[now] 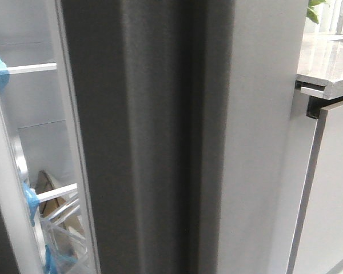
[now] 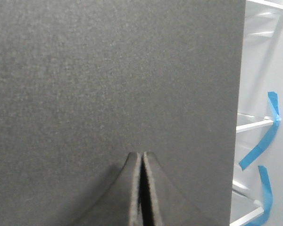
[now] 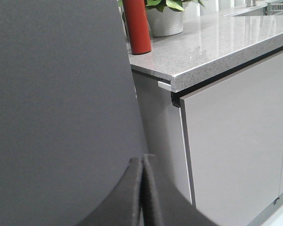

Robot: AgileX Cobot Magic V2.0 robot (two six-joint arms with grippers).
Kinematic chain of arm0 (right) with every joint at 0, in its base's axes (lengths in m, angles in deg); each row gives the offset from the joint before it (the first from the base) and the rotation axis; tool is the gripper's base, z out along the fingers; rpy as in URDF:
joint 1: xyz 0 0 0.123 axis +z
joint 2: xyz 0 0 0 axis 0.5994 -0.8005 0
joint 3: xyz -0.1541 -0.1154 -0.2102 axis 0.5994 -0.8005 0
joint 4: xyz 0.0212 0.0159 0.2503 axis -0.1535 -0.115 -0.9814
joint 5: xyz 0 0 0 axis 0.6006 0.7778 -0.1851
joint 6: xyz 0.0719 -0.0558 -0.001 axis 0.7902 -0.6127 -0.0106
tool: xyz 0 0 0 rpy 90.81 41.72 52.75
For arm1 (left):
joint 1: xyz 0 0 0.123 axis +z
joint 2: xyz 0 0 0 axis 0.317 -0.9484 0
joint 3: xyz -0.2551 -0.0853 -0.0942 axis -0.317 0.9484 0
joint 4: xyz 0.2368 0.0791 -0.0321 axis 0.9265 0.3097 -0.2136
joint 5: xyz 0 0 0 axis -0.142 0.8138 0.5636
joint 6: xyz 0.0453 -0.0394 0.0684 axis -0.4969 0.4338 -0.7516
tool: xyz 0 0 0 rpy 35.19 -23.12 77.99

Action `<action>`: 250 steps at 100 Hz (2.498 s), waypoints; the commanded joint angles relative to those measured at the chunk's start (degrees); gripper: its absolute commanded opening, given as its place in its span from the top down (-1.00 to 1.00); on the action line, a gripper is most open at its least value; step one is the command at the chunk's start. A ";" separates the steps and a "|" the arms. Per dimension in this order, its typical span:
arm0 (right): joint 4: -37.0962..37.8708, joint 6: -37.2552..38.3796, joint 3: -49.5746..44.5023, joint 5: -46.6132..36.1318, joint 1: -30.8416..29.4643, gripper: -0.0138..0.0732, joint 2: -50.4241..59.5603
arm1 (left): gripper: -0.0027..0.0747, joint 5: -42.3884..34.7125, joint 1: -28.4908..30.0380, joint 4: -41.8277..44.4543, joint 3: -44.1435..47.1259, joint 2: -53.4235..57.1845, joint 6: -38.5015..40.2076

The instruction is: Close fridge door

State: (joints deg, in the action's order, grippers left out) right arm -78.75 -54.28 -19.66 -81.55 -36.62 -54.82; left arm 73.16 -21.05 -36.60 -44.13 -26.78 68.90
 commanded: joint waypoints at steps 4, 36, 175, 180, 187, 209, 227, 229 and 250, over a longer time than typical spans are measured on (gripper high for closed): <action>0.50 -0.06 -1.07 -4.22 -0.39 0.79 1.26 | 0.98 -4.15 -0.17 -0.35 2.01 1.17 0.29; 0.50 -0.06 -1.07 -4.22 -0.39 0.79 1.26 | 0.98 -4.15 -0.17 -0.35 2.01 1.17 0.29; -5.11 -0.06 -0.79 -7.78 -0.39 0.78 1.26 | 0.98 -4.15 -0.17 -0.35 2.01 1.17 0.29; -6.98 -0.06 0.19 -7.24 -0.39 0.78 1.26 | 0.98 -4.15 -0.17 -0.35 2.01 1.17 0.29; -8.87 -0.06 2.54 -6.12 -0.39 0.78 1.15 | 0.98 -4.15 -0.17 -0.35 2.01 1.17 0.29; -9.20 -0.06 16.52 5.02 -0.39 0.78 -1.81 | 0.98 -4.15 -0.17 -0.35 2.01 1.17 0.29; -9.20 -0.06 27.41 12.99 -0.39 0.79 -6.53 | 0.98 -4.15 -0.17 -0.35 2.01 1.17 0.29; -9.20 -0.06 28.69 13.88 -0.39 0.79 -6.89 | 0.98 -4.15 -0.17 -0.35 2.01 1.17 0.29; -8.80 -3.58 41.87 25.08 -0.39 0.78 -11.77 | 0.98 -4.15 -0.17 -0.35 2.01 1.17 0.29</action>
State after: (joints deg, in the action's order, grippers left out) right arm -87.77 -55.21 15.98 -57.21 -36.62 -63.23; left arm 73.16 -21.05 -36.60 -44.13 -26.78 68.90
